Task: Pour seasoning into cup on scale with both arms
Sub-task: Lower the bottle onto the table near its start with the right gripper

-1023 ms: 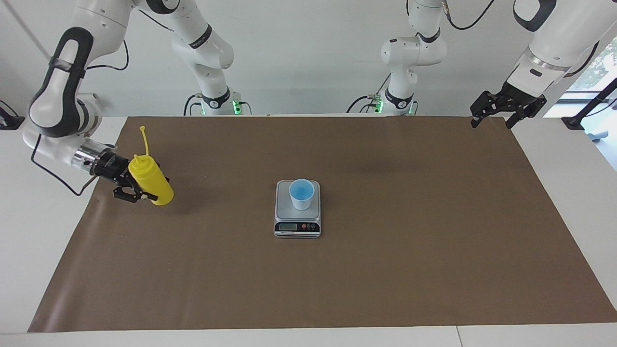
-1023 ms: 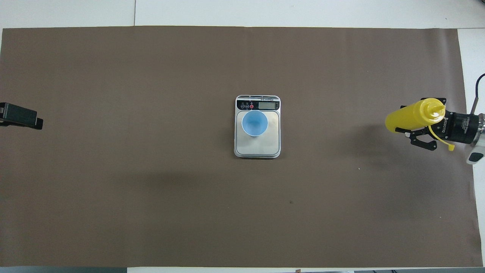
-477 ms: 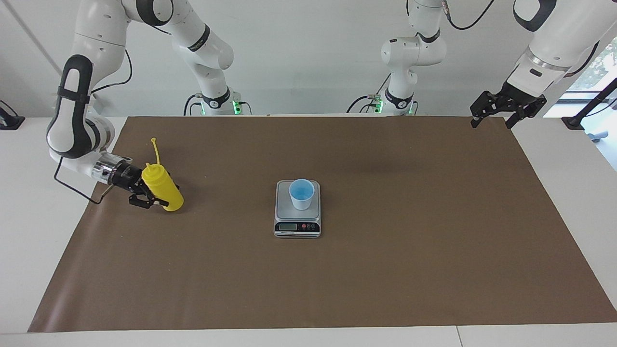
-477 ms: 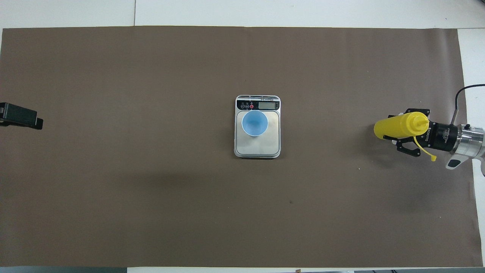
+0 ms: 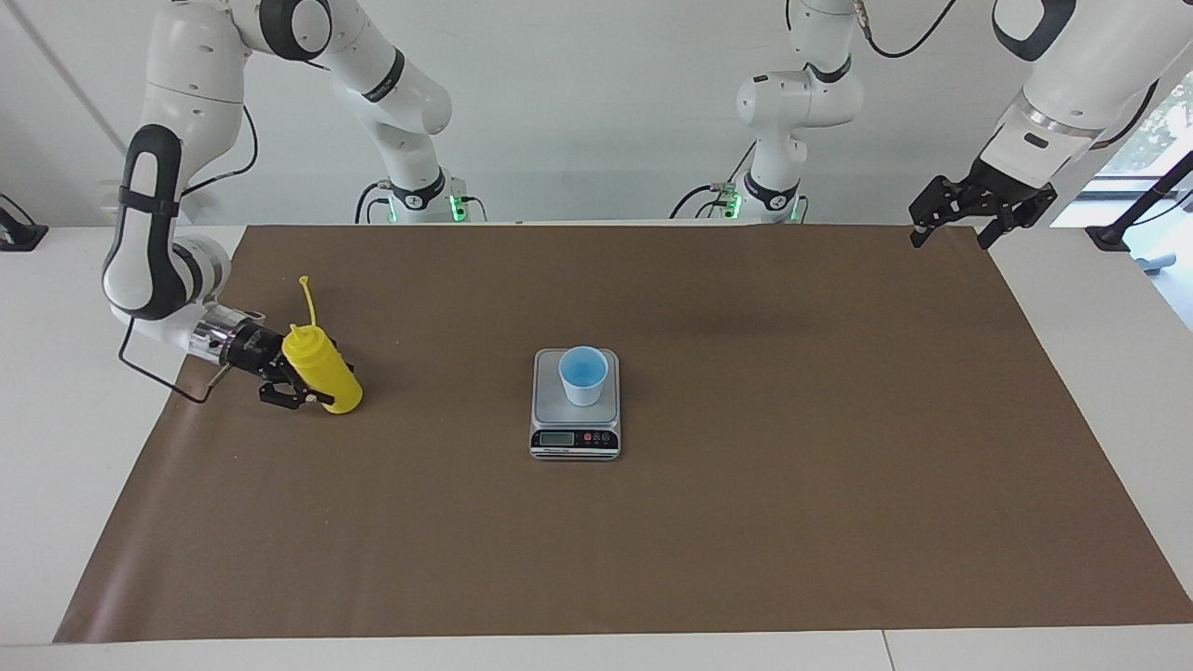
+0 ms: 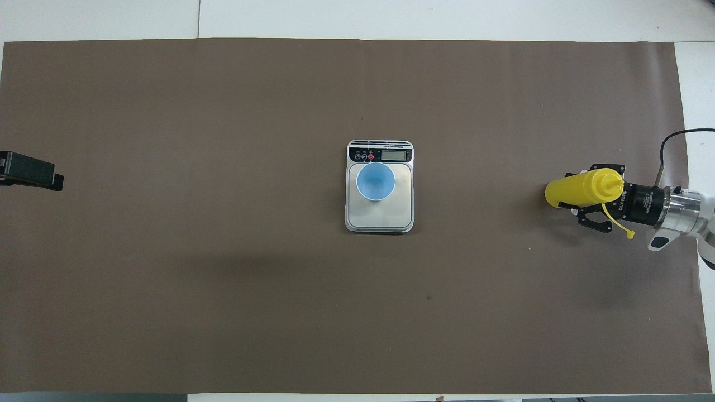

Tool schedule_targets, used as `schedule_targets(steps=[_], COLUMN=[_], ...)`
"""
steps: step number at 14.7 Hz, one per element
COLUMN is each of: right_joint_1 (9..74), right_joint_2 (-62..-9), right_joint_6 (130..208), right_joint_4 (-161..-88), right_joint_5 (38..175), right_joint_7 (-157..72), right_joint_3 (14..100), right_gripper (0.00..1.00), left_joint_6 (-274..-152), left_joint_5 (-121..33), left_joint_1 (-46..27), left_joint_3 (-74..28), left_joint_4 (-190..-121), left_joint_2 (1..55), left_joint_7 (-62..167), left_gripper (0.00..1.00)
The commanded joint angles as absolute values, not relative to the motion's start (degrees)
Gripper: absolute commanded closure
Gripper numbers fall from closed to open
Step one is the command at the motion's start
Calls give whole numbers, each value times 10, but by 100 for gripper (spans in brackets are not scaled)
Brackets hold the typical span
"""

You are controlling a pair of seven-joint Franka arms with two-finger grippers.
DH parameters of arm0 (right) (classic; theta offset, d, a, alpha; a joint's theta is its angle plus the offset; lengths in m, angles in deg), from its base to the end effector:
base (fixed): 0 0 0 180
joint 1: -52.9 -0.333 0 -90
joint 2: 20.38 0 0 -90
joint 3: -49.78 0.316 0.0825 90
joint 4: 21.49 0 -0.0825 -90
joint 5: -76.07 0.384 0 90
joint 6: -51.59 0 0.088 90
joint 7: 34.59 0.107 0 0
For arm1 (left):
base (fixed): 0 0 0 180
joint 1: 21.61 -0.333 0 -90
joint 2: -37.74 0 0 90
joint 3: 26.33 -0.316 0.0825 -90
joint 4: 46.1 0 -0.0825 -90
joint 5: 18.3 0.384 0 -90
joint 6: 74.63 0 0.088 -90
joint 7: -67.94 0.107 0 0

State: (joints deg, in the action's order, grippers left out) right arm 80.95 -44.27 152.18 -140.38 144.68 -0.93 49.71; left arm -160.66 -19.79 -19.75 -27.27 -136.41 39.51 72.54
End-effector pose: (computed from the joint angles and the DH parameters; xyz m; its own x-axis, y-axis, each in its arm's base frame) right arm 0.5151 -0.1813 0.2284 -0.0494 -0.3648 -0.9298 -0.9595 0.2759 -0.0573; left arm 0.5376 -0.0114 0.6329 0.9943 -0.0980 -0.0415 -0.0968 -0.9949 0.0299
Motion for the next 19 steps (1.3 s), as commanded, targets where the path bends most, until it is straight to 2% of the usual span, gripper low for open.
schedule_targets(steps=[1, 7, 9, 10, 11, 16, 19], right_joint_1=[813, 814, 814, 813, 813, 833, 857], right_joint_2=[-435, -432, -432, -432, -431, -432, -437], right_joint_6=[1531, 1542, 1542, 1542, 1542, 1528, 1482], right_joint_4=[-1413, -1429, -1430, -1430, -1430, -1421, -1358], right_joint_5=[1466, 1482, 1482, 1482, 1482, 1474, 1389], right_joint_7=[-22, -21, -21, -21, -21, -19, -17], right_joint_3=[501, 501, 500, 500, 500, 499, 499], right_gripper=[100, 100, 55, 15, 0, 0, 0], left_joint_6=[-1602, -1602, -1602, -1602, -1602, -1602, -1602], left_joint_5=[-204, -205, -205, -204, -204, -205, -205], left_joint_1=[-203, -203, -203, -203, -203, -203, -203], left_joint_3=[-272, -272, -272, -272, -272, -272, -272], left_joint_4=[-1372, -1372, -1372, -1372, -1372, -1372, -1372], left_joint_2=[404, 404, 404, 404, 404, 404, 404], left_joint_7=[732, 732, 732, 732, 732, 732, 732], left_gripper=[0, 0, 0, 0, 0, 0, 0])
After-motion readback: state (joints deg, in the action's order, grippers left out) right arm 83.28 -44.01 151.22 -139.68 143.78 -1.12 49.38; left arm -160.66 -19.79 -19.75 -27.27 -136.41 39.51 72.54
